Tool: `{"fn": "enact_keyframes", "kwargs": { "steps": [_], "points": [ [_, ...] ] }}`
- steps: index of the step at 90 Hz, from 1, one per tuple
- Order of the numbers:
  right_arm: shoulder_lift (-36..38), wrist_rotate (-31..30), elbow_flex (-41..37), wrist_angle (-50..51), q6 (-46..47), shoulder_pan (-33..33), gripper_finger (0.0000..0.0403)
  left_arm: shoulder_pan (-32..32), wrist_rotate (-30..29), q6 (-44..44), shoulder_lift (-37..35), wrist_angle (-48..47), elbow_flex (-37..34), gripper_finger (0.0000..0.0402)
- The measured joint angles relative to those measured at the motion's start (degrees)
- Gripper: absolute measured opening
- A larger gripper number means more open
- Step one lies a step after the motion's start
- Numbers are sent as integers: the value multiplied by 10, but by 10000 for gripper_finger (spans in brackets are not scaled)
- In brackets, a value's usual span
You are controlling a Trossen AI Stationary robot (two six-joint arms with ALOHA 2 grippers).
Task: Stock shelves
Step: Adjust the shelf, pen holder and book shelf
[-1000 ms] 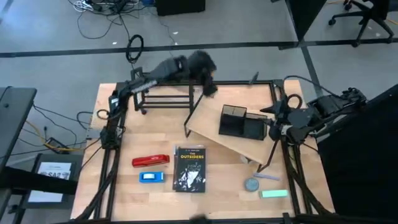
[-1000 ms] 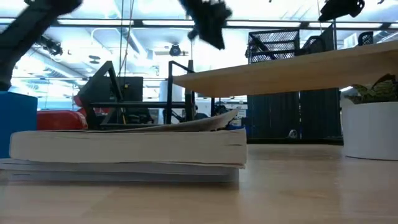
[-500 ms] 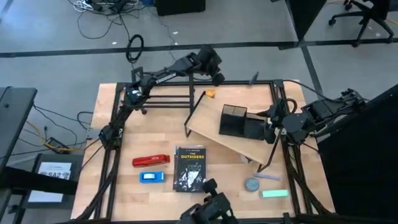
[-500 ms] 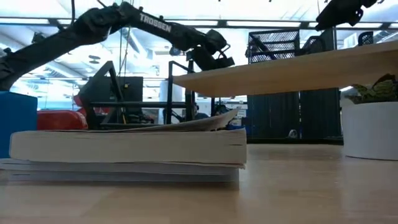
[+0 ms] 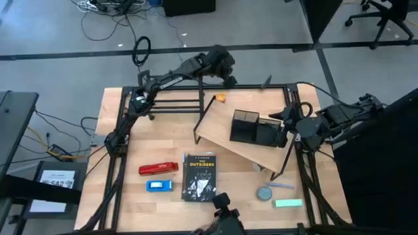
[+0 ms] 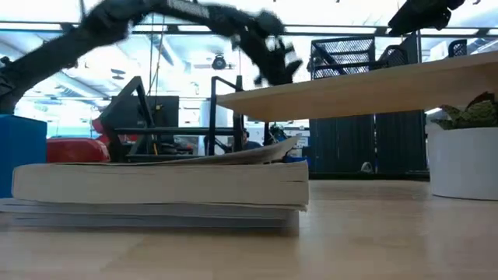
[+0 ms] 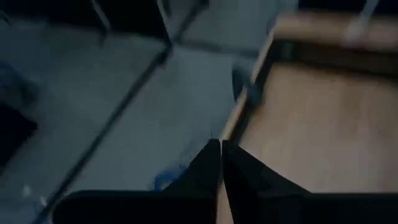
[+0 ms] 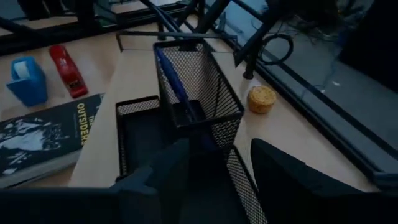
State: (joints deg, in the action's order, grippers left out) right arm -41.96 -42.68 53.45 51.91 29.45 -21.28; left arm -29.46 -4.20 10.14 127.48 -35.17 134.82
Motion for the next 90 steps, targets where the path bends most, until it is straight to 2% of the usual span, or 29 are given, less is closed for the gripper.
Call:
{"fn": "enact_keyframes", "kwargs": {
  "steps": [17, 27, 36, 43, 59, 90],
  "points": [
    [0, -1, 0, -1, -5, 2, 146, 33, -2, -43, 4, -27, 0, 0],
    [0, -1, 0, -12, -9, 2, 143, 52, -74, -46, 19, -92, -2, 0],
    [0, 2, 0, -21, -11, 2, 140, 44, -157, -57, 24, -144, -2, 0],
    [0, 3, 0, -25, -13, 2, 138, 36, -198, -59, 23, -191, -2, 0],
    [0, 3, 0, -28, -15, 2, 137, 20, -209, -79, 26, -273, -2, 0],
    [0, 4, 0, -32, -14, 2, 132, -1, -281, -86, 25, -420, -2, 0]
  ]
}}
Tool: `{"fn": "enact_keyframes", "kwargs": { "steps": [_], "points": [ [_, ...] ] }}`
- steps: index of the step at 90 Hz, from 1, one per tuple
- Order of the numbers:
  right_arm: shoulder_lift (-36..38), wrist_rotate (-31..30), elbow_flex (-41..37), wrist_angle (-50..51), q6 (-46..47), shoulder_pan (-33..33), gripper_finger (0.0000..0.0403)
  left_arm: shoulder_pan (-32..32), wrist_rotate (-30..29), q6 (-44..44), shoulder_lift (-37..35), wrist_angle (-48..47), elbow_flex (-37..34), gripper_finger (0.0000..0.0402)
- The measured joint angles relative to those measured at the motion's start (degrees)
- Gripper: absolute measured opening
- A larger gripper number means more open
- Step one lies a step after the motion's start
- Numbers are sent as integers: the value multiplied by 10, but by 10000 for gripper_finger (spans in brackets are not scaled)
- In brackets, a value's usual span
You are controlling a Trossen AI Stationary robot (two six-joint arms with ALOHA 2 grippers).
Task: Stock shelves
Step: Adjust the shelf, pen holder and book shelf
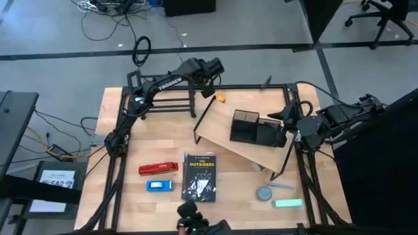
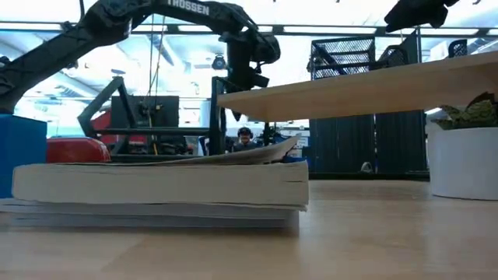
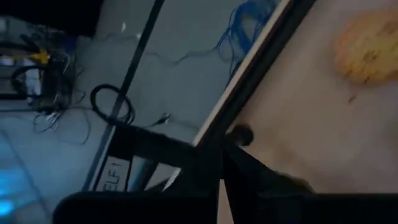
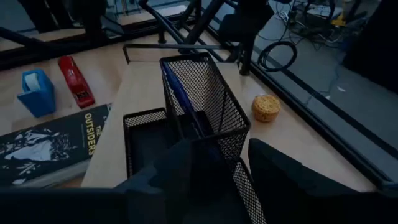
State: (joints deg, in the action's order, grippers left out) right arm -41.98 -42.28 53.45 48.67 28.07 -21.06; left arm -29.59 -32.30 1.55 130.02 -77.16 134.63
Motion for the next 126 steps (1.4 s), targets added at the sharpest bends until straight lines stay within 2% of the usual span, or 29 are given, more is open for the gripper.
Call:
{"fn": "enact_keyframes", "kwargs": {
  "steps": [24, 42, 68, 92, 108, 126],
  "points": [
    [0, 5, 0, 0, 2, 0, 135, -18, -35, -22, 0, -95, 0, 0],
    [0, 19, 0, 0, 3, 0, 132, -29, -53, -32, 0, -128, 1, 0],
    [0, 31, 0, -2, 5, -3, 134, -21, -57, -37, -7, -126, 2, 0],
    [0, 35, 0, -8, 7, -3, 132, 43, -55, -36, -29, -33, 3, 0],
    [11, 121, 0, -7, 34, -3, 135, 87, -53, -31, -29, -34, 3, 0],
    [-8, 324, 31, 15, 36, -3, 159, 138, -52, -27, -48, -35, 3, 0]
  ]
}}
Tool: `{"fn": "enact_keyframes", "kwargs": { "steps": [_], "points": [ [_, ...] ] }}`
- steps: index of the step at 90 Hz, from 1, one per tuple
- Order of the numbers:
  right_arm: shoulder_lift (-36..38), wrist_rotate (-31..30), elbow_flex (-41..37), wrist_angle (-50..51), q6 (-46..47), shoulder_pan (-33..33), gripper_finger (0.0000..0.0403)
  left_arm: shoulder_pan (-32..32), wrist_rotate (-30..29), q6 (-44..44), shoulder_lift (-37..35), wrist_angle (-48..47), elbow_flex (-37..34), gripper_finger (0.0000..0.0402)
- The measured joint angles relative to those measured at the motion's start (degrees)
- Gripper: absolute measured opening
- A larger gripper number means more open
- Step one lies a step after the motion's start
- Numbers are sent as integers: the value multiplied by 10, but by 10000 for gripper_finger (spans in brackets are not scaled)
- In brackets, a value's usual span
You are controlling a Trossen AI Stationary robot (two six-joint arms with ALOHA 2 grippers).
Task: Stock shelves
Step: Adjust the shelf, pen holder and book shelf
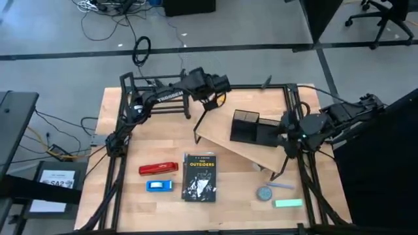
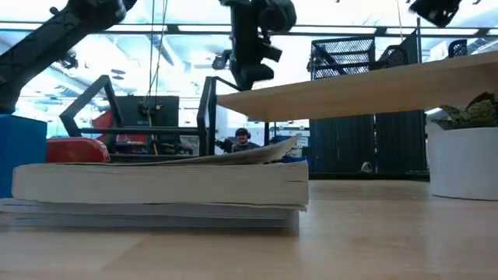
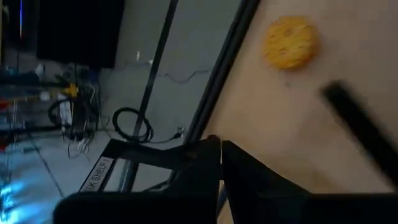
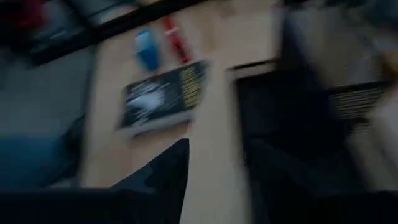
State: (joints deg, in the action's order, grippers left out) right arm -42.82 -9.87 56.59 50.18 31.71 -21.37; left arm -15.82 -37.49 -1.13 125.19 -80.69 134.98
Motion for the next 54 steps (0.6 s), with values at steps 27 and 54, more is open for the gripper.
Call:
{"fn": "enact_keyframes", "kwargs": {
  "steps": [27, 54],
  "points": [
    [-126, 177, -15, 45, 30, -9, 148, 23, 47, -64, -9, -90, -10, 0],
    [-186, 203, -13, 84, 59, -90, 114, 17, 140, -55, -10, -91, -44, 0]
  ]
}}
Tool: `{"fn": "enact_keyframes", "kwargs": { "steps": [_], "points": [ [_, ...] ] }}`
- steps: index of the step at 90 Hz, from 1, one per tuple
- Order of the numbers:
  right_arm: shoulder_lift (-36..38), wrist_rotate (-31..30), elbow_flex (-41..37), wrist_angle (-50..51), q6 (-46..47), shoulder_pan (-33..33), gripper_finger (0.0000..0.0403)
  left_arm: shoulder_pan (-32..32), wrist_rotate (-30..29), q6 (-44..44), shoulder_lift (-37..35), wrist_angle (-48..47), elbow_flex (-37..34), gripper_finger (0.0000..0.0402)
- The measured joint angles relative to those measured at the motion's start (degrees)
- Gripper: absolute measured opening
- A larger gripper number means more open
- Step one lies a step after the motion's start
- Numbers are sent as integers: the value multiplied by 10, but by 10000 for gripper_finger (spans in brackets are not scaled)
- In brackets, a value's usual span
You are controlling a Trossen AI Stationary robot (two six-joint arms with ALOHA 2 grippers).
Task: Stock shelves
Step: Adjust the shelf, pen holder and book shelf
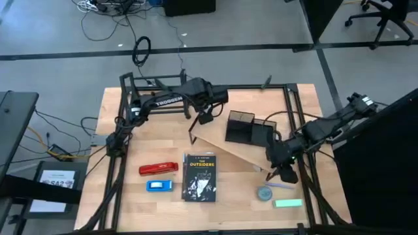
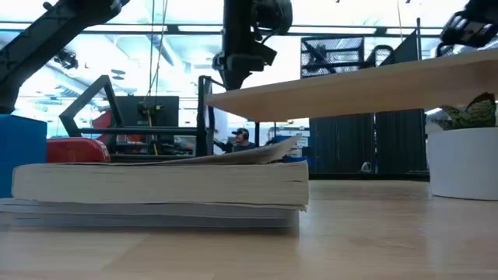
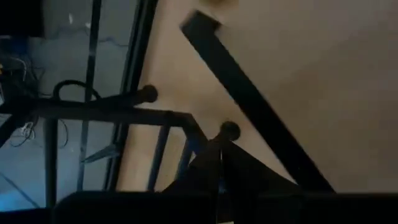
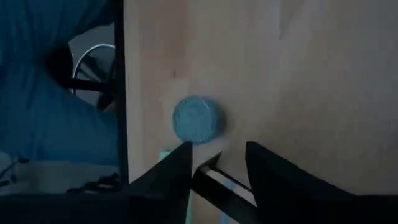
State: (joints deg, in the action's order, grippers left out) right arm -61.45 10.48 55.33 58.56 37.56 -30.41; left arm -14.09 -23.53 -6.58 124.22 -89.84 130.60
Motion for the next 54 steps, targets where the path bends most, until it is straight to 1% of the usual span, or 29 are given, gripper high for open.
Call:
{"fn": "enact_keyframes", "kwargs": {
  "steps": [11, 17, 24, 29, 36, 42, 48, 54],
  "points": [
    [33, 16, -3, 25, 65, -31, 104, 6, 72, -1, 0, 6, 0, 0],
    [59, 30, -5, 50, 115, -46, 99, 15, 113, -1, 0, 9, 0, 0],
    [92, 48, -7, 94, 176, -61, 96, 26, 144, 1, 0, 30, 0, 0],
    [118, 50, -7, 116, 208, -68, 94, 33, 160, 2, -3, 44, 1, 0],
    [147, 34, -7, 142, 248, -76, 90, 41, 168, 2, -3, 62, 21, 0],
    [167, 9, -7, 139, 260, -79, 86, 44, 158, 3, -5, 65, 43, 0],
    [185, -17, -6, 134, 260, -77, 84, 42, 136, 10, -19, 115, 38, 0],
    [195, -37, -6, 130, 260, -74, 81, 33, 104, 33, -22, 135, 38, 0]
  ]
}}
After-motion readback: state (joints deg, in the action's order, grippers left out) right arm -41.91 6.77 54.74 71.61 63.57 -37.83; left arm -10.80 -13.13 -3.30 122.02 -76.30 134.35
